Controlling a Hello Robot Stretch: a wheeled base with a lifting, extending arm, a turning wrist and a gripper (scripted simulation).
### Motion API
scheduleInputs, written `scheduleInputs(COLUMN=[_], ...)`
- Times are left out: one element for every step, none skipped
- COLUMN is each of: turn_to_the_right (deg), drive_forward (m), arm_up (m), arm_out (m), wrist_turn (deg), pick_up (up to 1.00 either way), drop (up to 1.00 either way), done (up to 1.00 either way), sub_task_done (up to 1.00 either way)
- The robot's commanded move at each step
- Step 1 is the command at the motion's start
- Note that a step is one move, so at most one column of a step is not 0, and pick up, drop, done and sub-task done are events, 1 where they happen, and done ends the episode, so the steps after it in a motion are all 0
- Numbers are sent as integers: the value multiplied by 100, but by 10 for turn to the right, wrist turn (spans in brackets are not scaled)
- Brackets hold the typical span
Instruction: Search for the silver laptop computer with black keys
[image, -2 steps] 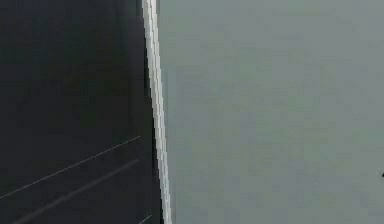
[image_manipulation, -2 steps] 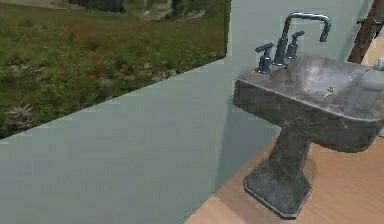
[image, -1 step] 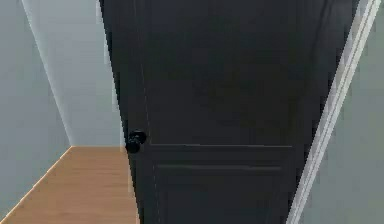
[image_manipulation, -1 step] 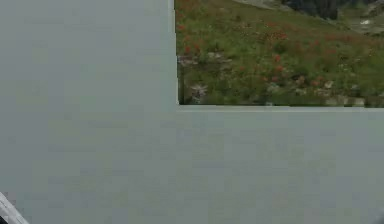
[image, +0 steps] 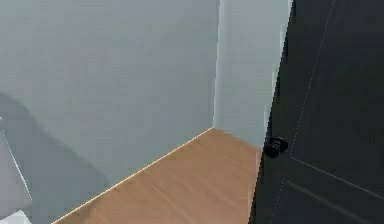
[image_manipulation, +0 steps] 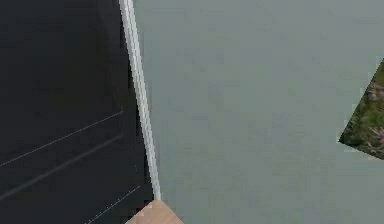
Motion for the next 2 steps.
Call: scheduleInputs(turn_to_the_right=[0,-390], drive_forward=[80,0], arm_up=[0,0], arm_out=[0,0], wrist_turn=[0,0], pick_up=[0,0], drop=[0,0], done=[0,0], sub_task_done=[0,0])
